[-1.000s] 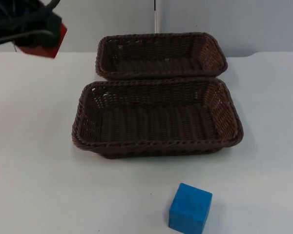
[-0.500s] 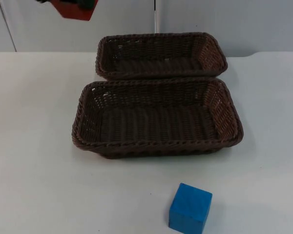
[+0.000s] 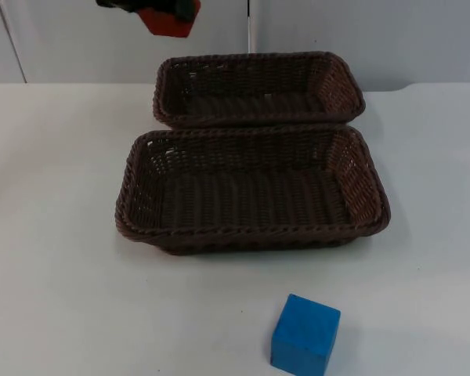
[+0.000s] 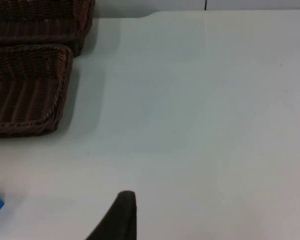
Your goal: Pick up one cube with the left hand and place it into the upper basket. Pick up one cube with the right hand and place it into the lower basket.
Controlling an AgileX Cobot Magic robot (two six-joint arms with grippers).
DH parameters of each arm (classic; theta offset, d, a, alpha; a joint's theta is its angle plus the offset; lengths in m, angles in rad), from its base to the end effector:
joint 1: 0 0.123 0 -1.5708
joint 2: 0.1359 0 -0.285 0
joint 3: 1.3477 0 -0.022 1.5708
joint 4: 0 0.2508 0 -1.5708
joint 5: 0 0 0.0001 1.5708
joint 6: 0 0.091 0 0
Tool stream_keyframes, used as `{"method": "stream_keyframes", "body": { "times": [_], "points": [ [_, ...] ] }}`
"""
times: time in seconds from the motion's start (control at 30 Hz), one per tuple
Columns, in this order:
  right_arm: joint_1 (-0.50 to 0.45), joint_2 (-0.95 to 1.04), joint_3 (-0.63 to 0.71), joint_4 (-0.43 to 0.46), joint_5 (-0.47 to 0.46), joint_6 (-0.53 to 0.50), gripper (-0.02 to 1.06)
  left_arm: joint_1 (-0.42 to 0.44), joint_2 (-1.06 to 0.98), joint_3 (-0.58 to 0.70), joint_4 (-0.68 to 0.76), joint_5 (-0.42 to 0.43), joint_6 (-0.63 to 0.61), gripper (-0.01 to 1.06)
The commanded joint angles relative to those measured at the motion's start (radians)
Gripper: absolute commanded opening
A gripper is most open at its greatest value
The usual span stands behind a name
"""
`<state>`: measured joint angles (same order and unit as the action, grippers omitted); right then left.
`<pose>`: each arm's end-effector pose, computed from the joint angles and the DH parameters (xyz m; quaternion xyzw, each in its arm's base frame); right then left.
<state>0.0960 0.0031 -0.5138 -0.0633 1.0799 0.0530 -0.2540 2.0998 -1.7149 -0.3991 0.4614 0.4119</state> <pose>-0.0063 -0.0057 0.2797 -0.0167 0.8549 0.0070 0.5186 0.4693 -0.1381 0.2351 0.1731 0.8930 -0.1202 0.3977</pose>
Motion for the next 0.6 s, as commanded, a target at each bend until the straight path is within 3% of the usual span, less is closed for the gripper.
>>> {"method": "stream_keyframes", "body": {
  "times": [0.0,0.4,0.57],
  "points": [
    [-0.006,-0.003,-0.002,0.0,0.0,-0.002,1.05,-0.013,0.038,-0.054,-0.02,0.003,0.002,0.0],
    [-0.006,-0.003,-0.002,0.0,0.0,-0.002,1.05,-0.062,0.28,-0.325,-0.059,0.001,0.029,0.0],
    [-0.006,-0.003,-0.002,0.0,0.0,-0.002,1.05,-0.066,0.346,-0.37,-0.061,-0.022,0.05,0.0]
  ]
}}
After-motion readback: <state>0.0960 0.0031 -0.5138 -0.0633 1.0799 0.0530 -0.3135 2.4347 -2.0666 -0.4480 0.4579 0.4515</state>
